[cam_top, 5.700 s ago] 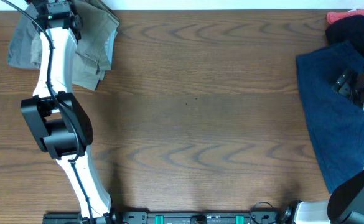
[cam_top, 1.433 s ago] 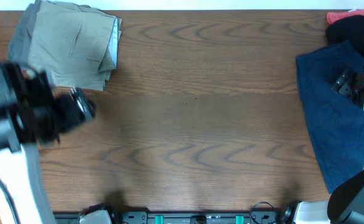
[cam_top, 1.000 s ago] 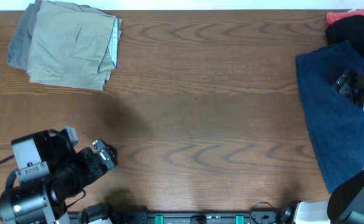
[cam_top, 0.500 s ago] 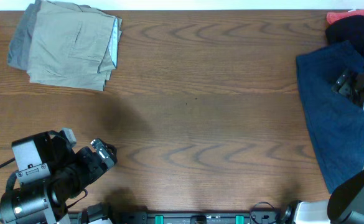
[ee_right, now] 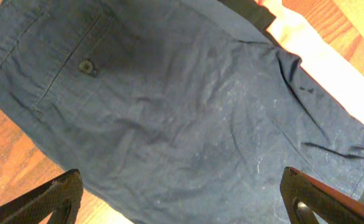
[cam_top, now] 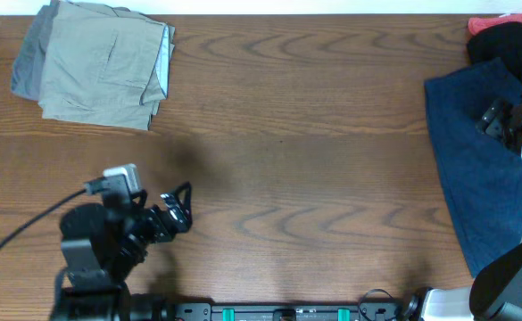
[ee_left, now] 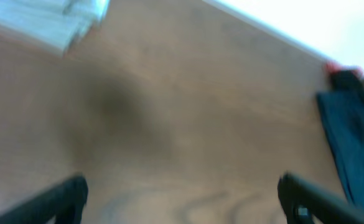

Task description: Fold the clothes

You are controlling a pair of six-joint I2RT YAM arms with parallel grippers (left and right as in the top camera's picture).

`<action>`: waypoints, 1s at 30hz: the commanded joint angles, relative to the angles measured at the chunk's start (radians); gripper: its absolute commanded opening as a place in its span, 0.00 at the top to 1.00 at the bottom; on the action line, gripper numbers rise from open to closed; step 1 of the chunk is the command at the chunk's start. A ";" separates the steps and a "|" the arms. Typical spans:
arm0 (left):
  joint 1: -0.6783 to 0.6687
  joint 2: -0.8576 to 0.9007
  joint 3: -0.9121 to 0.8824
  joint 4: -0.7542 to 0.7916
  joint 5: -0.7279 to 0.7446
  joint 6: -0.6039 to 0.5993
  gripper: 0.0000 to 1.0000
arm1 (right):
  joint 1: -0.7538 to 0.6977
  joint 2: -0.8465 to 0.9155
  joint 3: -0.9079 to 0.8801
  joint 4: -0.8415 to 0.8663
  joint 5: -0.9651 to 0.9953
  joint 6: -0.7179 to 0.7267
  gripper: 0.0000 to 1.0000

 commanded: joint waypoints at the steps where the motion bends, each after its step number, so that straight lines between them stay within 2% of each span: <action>1: -0.047 -0.119 -0.137 0.107 -0.006 0.008 0.02 | -0.003 0.001 0.003 0.000 0.012 -0.002 0.01; 7: -0.055 -0.229 -0.246 0.138 -0.011 0.009 0.02 | -0.003 0.001 0.003 0.000 0.012 -0.002 0.01; 13: -0.055 -0.278 -0.332 0.240 -0.133 0.009 0.02 | -0.003 0.001 0.003 0.000 0.012 -0.002 0.01; 25: -0.055 -0.472 -0.595 0.539 -0.217 0.009 0.02 | -0.003 0.001 0.003 0.000 0.012 -0.002 0.01; 30: -0.055 -0.478 -0.665 0.673 -0.223 0.010 0.02 | -0.003 0.001 0.003 0.000 0.012 -0.002 0.01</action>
